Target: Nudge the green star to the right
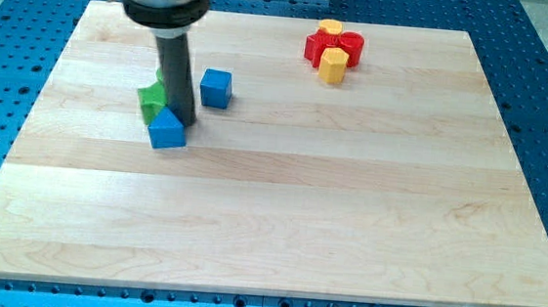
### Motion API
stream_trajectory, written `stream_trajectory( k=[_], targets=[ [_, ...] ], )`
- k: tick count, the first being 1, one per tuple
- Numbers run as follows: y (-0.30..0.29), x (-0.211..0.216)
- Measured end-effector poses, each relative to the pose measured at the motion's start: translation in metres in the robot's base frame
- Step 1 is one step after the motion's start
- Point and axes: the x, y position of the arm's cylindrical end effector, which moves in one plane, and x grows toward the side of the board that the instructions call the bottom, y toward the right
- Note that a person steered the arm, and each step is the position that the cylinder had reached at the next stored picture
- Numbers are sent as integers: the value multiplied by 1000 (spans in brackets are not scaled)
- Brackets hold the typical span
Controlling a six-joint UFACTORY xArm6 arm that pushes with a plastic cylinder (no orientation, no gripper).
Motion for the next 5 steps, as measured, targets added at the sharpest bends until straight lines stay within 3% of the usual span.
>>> stream_trajectory(
  k=[1,2,3,4,5],
  targets=[
    [36,15],
    [30,45],
    [-21,56],
    [-47,117],
    [-118,79]
  ],
)
